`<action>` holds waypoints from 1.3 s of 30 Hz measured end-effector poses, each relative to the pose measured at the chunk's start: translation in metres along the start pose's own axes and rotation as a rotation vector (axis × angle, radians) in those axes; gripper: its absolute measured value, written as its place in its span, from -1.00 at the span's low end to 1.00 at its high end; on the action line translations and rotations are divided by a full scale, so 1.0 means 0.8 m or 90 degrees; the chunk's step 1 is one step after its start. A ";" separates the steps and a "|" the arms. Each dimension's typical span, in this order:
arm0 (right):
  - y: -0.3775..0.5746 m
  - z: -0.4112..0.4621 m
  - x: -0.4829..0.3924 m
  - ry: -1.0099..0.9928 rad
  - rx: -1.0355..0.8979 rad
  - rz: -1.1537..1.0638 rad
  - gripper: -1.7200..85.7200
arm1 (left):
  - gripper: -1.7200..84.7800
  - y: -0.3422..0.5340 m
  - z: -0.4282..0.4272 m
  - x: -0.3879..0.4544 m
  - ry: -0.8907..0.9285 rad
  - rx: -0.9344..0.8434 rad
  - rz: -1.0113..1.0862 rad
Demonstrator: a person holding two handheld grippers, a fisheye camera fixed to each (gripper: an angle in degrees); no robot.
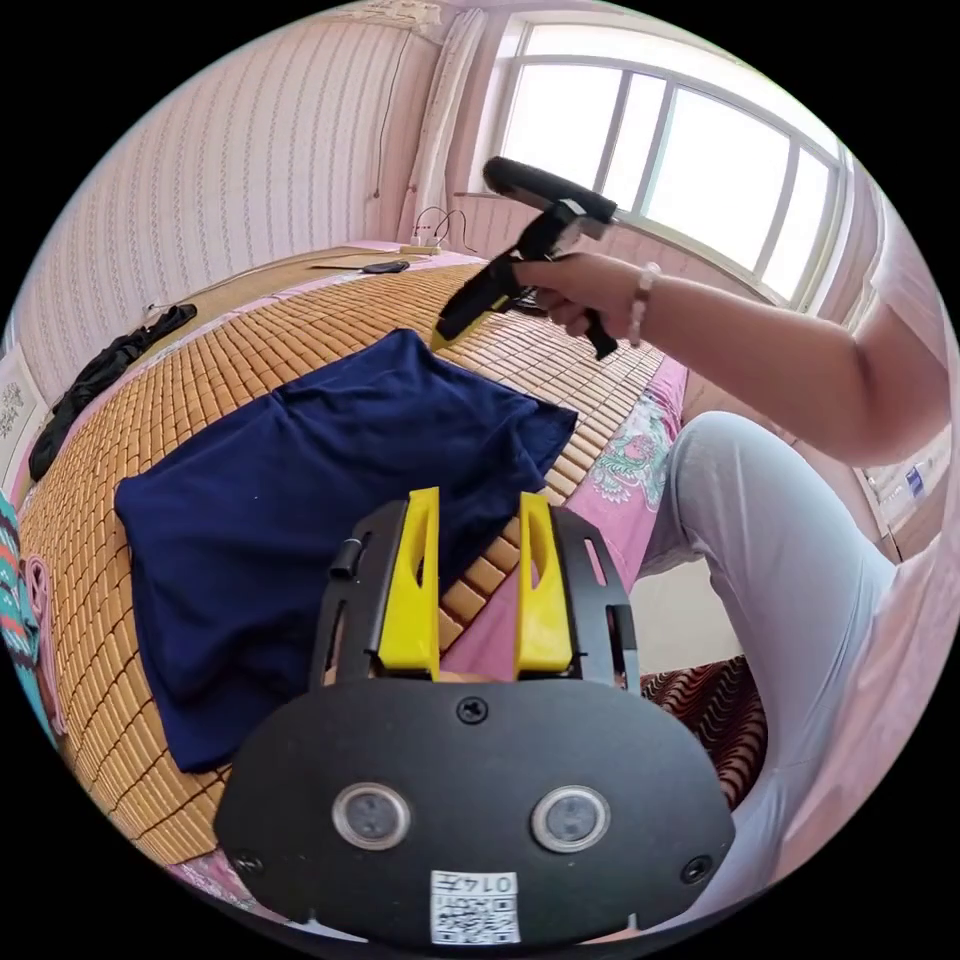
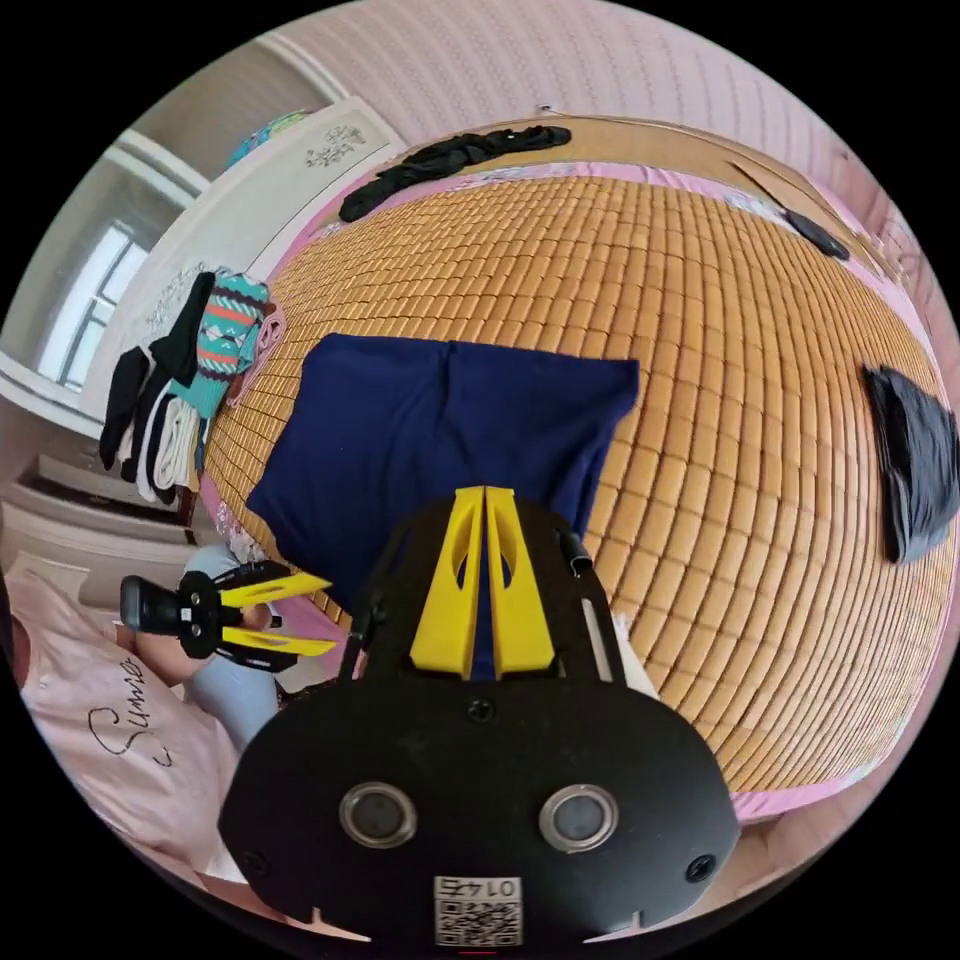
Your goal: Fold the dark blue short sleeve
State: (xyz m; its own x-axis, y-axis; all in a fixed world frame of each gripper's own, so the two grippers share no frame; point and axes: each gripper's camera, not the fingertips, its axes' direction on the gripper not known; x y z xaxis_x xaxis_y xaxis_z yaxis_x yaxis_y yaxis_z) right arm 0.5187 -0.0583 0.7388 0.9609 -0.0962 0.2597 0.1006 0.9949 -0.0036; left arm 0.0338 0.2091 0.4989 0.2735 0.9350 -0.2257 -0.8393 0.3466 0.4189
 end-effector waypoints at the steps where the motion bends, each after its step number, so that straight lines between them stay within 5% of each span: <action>1: 0.042 -0.005 0.021 0.000 0.009 0.047 -0.84 | -0.69 -0.003 0.004 0.004 0.004 -0.003 0.008; 6: 0.159 0.005 0.090 -0.090 0.054 0.195 -0.80 | -0.66 -0.040 0.043 0.032 0.021 -0.009 0.044; 12: 0.202 0.017 0.118 -0.266 0.086 0.172 -0.92 | -0.62 -0.087 0.086 0.061 0.033 -0.038 0.118; 16: 0.217 0.000 0.135 -0.419 0.183 0.144 -0.88 | -0.77 -0.100 0.103 0.070 0.011 -0.073 0.123; 22: 0.255 -0.010 0.198 -0.360 0.280 0.264 -0.58 | -0.93 -0.096 0.076 0.062 0.016 -0.047 0.081; 25: 0.258 0.022 0.216 -0.465 0.275 0.305 -0.55 | -0.94 -0.086 0.050 0.067 0.045 -0.041 0.081; 33: 0.300 0.051 0.227 -0.519 0.374 0.437 -0.85 | -0.95 -0.044 -0.042 0.118 0.060 -0.087 0.100; 39: 0.368 -0.009 0.207 -0.458 0.350 0.402 -0.89 | -0.95 -0.022 -0.082 0.158 0.069 -0.091 0.053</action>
State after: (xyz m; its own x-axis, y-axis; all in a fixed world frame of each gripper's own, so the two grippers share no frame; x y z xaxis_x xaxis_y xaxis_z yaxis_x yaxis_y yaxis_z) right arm 0.7093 0.2182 0.7735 0.4067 0.2956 0.8644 -0.6554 0.7536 0.0507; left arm 0.0521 0.3163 0.4054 0.1544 0.9436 -0.2928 -0.9174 0.2470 0.3121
